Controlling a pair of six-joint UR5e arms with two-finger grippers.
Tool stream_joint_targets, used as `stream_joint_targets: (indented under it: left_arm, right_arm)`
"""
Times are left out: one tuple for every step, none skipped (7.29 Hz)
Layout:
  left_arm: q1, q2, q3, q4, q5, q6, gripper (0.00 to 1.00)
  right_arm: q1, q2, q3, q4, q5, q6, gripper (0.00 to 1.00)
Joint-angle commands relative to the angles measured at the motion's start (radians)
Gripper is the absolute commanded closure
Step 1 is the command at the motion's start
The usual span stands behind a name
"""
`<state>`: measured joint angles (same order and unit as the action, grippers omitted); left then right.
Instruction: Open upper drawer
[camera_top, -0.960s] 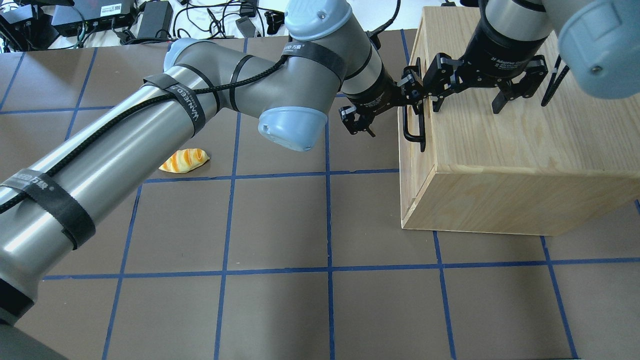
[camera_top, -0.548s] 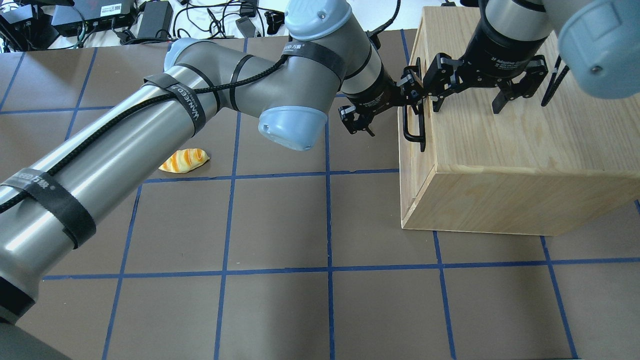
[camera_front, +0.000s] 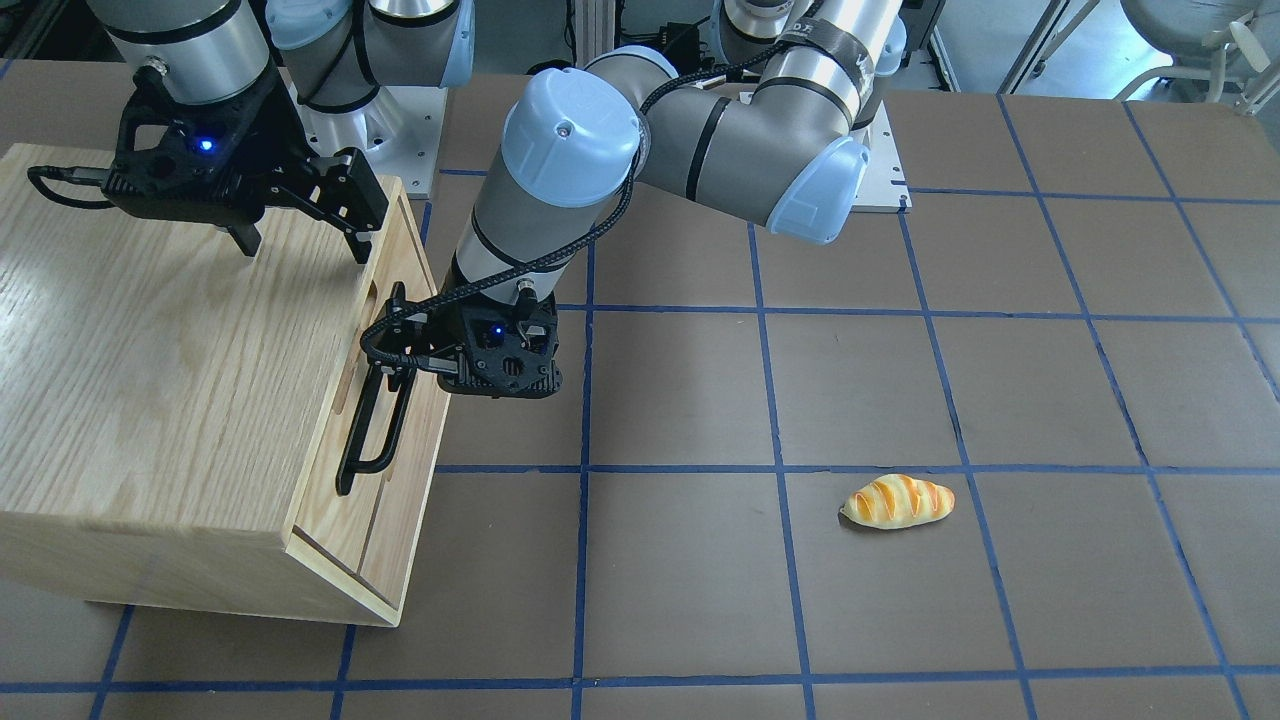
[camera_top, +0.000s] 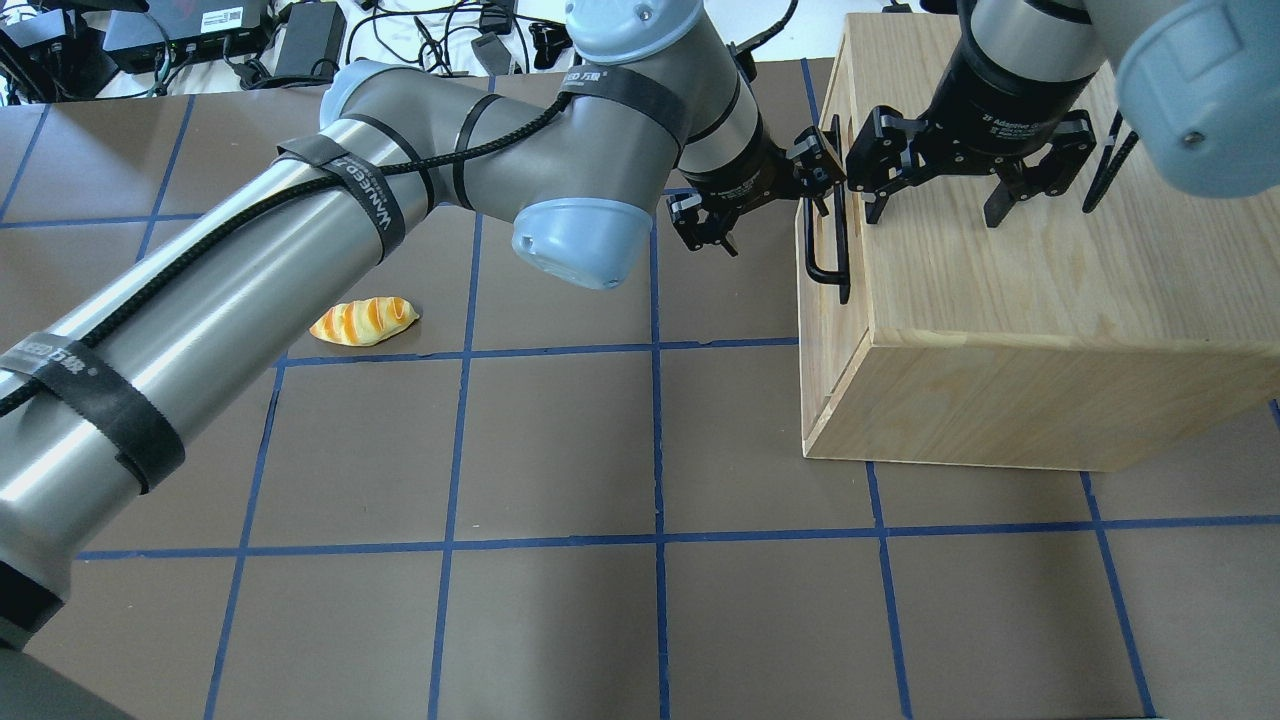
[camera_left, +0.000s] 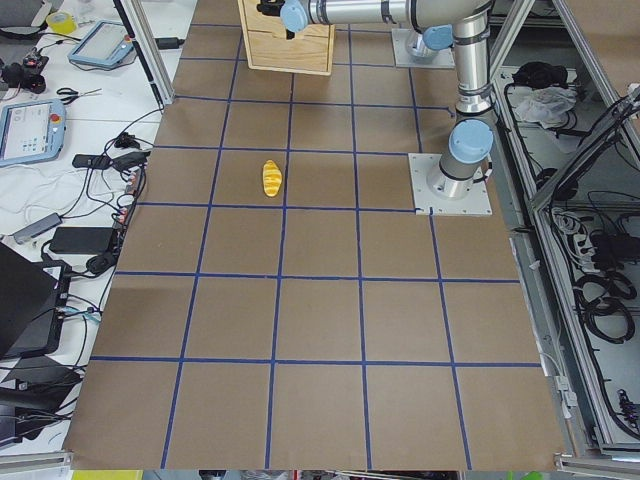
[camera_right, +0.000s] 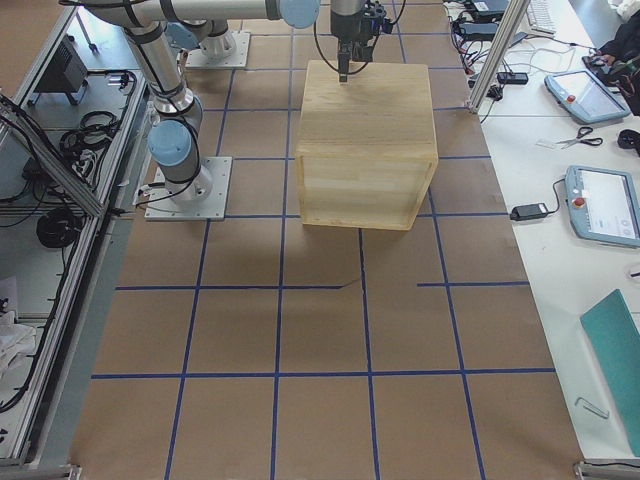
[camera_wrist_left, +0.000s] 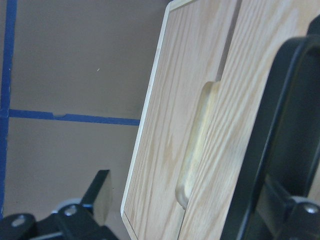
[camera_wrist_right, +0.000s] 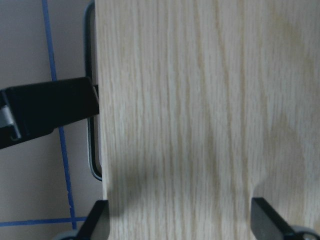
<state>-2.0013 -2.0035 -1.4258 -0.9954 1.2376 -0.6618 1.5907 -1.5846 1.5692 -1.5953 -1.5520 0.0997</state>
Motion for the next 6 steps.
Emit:
stream_joint_targets:
  left_arm:
    - [0.003,-0.001,0.005,-0.003,0.003,0.005,0.0]
    - [0.003,0.0,0.004,-0.003,0.029,0.031,0.0]
    - [0.003,-0.001,0.004,-0.011,0.039,0.045,0.0]
    - [0.004,0.0,0.004,-0.012,0.046,0.053,0.0]
    - [0.006,0.0,0.002,-0.012,0.048,0.068,0.0]
    - [0.018,0.002,0.004,-0.02,0.048,0.082,0.0]
  right_arm:
    - [0.0,0.0,0.0,0.0,0.001,0.0,0.0]
    - [0.0,0.0,0.0,0.0,0.0,0.0,0.0]
    - [0.0,0.0,0.0,0.0,0.0,0.0,0.0]
    - [0.0,0.0,0.0,0.0,0.0,0.0,0.0]
    - [0.0,0.0,0.0,0.0,0.001,0.0,0.0]
    - [0.0,0.0,0.0,0.0,0.001,0.0,0.0]
